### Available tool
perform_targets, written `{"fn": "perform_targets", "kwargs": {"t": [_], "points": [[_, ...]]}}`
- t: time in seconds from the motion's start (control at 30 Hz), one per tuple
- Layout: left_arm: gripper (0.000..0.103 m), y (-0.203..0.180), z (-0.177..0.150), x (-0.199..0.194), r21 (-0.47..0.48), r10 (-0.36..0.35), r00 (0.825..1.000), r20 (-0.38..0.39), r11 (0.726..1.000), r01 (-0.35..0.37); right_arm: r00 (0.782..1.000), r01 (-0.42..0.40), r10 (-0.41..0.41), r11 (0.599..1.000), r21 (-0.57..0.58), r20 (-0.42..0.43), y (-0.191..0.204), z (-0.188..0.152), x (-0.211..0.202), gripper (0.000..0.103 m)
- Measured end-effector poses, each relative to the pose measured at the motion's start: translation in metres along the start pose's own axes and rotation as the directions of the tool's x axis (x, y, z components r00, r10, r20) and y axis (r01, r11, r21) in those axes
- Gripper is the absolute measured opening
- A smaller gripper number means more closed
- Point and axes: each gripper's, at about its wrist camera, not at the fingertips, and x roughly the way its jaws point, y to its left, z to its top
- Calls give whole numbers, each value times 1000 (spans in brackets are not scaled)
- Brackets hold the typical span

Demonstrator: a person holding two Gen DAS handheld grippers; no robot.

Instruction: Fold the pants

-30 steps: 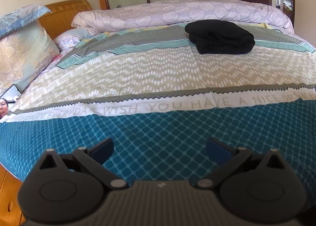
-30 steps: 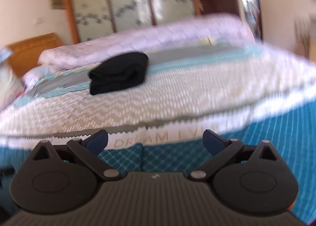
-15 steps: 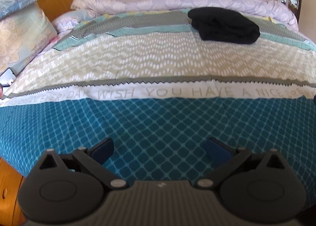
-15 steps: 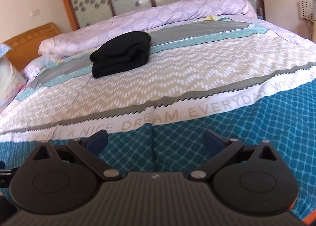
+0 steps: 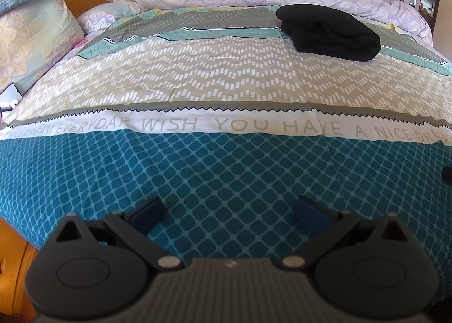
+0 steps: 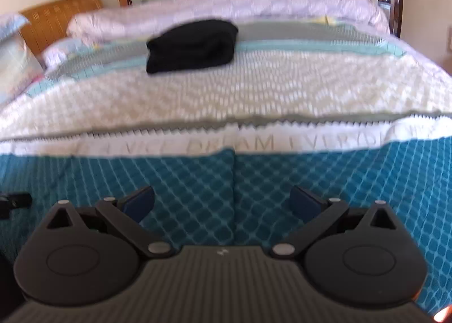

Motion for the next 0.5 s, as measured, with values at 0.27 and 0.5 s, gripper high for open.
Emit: {"fn": "perform_targets", "kwargs": {"t": [0.27, 0.5], "points": [[103, -3, 1, -2, -6, 10, 1000, -19, 1000, -10, 998, 3, -6, 999, -40, -63, 8, 3, 4, 103], [103, -5, 4, -5, -23, 25, 998, -64, 999, -26, 994, -67, 63, 997, -43, -95, 9, 7, 1, 103]]}}
